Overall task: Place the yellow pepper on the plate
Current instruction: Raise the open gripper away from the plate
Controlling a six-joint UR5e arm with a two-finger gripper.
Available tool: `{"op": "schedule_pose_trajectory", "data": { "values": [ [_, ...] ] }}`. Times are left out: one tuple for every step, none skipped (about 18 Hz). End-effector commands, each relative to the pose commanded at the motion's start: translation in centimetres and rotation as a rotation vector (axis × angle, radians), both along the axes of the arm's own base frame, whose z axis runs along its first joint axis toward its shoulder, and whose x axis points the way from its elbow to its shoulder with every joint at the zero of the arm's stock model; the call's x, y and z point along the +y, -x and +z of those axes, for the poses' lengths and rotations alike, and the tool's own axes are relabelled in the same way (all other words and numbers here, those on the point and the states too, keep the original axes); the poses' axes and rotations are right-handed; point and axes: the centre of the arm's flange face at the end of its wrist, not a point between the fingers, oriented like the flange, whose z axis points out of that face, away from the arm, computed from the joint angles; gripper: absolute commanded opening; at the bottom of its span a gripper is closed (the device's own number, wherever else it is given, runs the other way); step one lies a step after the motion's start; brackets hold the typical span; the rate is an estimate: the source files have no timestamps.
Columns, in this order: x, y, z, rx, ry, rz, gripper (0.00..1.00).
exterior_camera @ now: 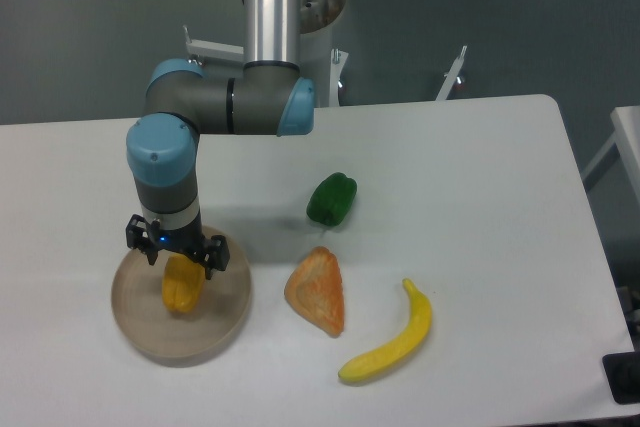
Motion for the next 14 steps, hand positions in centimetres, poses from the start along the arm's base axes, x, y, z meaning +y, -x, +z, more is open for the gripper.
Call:
{"op": "schedule_pose_trajectory", "data": {
  "values": [
    [-0.5, 1.9, 1.5, 0.007, -0.019, 0.029, 1.0],
    [-0.9, 3.0, 2.6, 0.015, -0.034, 0.041, 1.0],
    [-1.5, 4.9, 3.7, 0.026, -0.048, 0.058, 1.0],
    [-2.3, 7.9, 4.8, 0.042, -0.06, 0.065, 1.0],
    [-2.8, 9.4, 5.0, 0.053, -0.063, 0.052, 1.0],
    [-3.2, 11.4, 5.2, 0.068, -0.062, 0.042, 1.0],
    [-4.2, 14.9, 4.9, 0.104, -0.044, 0.025, 1.0],
    [-5.0, 17.4, 5.2, 0.13, -0.039, 0.005, 1.0],
    [-5.7, 19.4, 5.5, 0.151, -0.037, -0.018, 1.0],
    [-6.6, 22.7, 6.3, 0.177, -0.044, -0.039, 1.0],
    [-7.2, 24.6, 6.5, 0.195, -0.044, -0.058, 1.0],
    [-7.9, 26.6, 7.0, 0.216, -0.04, -0.082, 1.0],
    [-8.5, 28.2, 7.1, 0.238, -0.031, -0.113, 1.0],
    [-8.9, 29.2, 7.1, 0.257, -0.021, -0.15, 1.0]
  ]
}}
